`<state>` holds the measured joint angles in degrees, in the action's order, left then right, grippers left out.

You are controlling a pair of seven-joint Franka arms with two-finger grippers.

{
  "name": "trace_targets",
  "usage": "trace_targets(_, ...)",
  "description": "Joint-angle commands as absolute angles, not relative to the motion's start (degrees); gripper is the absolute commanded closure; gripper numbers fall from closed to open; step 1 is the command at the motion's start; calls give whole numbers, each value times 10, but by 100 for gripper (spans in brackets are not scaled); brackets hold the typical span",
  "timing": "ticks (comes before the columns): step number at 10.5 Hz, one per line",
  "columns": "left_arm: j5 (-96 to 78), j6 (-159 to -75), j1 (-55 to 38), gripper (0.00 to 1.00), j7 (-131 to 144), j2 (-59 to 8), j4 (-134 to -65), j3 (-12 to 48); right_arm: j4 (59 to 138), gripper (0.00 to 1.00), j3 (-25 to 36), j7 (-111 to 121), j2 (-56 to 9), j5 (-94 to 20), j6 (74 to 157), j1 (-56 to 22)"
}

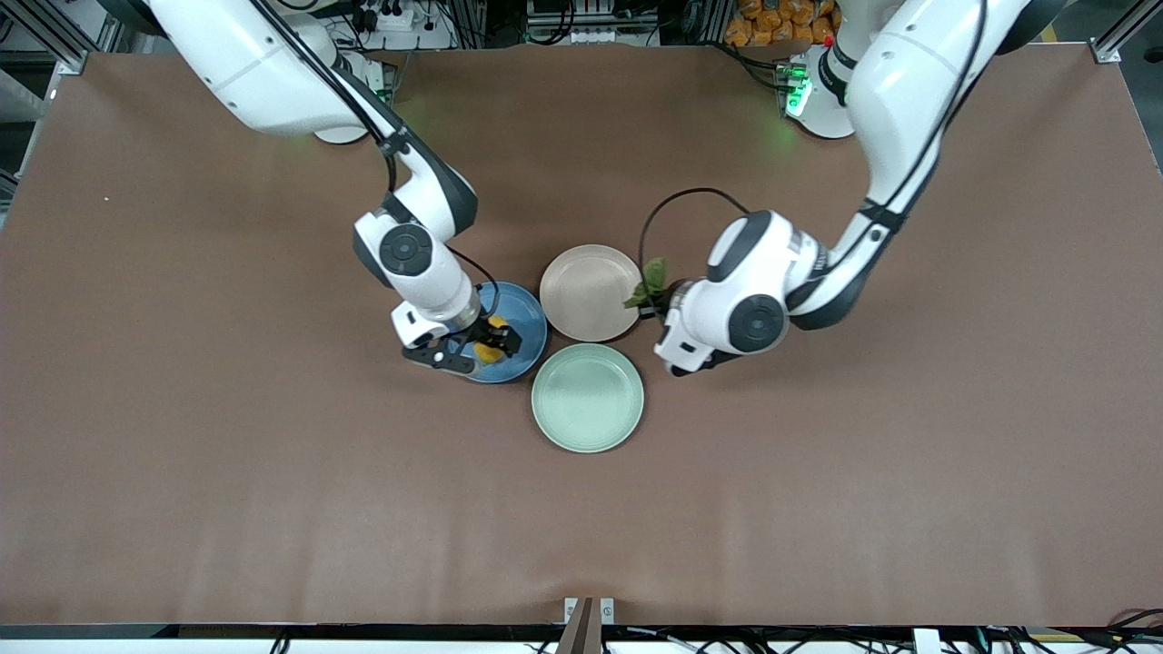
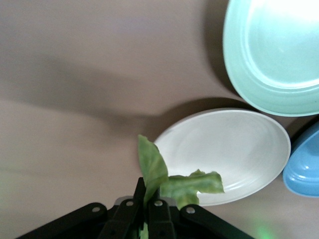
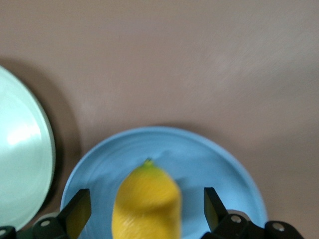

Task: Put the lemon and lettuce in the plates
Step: 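Release the lemon onto the blue plate while the left gripper lowers the lettuce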

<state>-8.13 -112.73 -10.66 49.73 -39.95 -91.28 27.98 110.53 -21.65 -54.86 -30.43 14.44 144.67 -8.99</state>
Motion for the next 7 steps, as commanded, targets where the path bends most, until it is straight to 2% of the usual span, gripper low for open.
trace_targets(1,-91,-1160,-134,100,532,-430,-897,273,1118,0,-228,-504,-214,145,1370,-53)
trace_targets(3,-93,-1180,-144,100,540,-446,-895,273,1109,0,-227,-408,-156,78,1302,-25)
trace_targets(6,-94,-1181,-156,100,563,-461,-878,273,1048,0,-209,-231,-88,-3,1126,32)
trace_targets(7,-94,-1181,-156,77,561,-461,-878,273,1021,0,-188,-192,-76,-9,1074,35)
